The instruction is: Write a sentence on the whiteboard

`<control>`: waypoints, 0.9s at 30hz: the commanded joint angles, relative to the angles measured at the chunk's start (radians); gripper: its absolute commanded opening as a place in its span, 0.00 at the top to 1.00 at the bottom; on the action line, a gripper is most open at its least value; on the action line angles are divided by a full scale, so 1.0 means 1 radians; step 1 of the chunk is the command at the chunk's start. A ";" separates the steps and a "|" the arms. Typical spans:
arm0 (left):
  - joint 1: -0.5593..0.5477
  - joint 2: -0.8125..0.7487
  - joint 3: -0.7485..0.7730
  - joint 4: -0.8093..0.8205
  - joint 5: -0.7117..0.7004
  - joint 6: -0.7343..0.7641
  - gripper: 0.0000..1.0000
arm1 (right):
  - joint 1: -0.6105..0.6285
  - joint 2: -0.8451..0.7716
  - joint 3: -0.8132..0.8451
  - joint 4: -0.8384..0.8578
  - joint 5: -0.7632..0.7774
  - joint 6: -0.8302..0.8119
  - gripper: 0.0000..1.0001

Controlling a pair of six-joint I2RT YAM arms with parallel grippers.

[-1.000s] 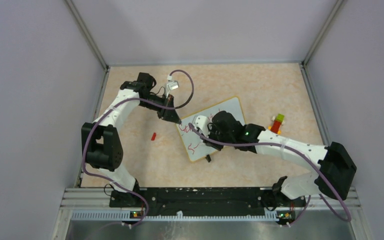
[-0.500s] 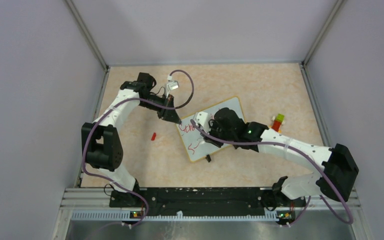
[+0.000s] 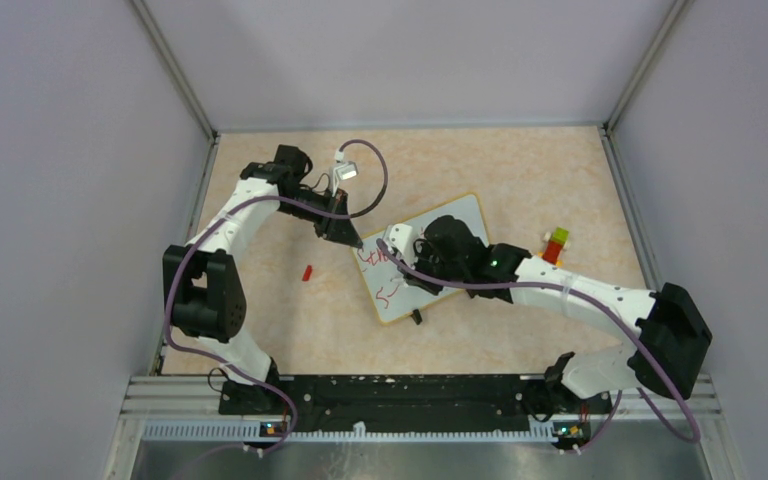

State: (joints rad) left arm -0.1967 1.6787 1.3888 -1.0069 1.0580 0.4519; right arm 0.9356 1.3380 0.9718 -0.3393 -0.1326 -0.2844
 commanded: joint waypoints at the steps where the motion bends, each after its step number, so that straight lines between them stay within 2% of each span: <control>1: -0.003 0.004 0.018 0.003 0.011 0.014 1.00 | 0.008 0.005 -0.005 0.000 0.007 0.002 1.00; 14: -0.003 0.010 0.022 0.001 0.011 0.013 1.00 | 0.035 0.004 -0.064 -0.020 0.001 -0.008 1.00; 27: -0.003 0.007 0.020 0.002 0.011 0.011 1.00 | 0.020 -0.069 0.015 -0.083 0.045 -0.025 1.00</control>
State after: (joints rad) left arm -0.1967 1.6787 1.3891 -1.0073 1.0592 0.4515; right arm 0.9646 1.3262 0.9157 -0.4114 -0.1101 -0.2951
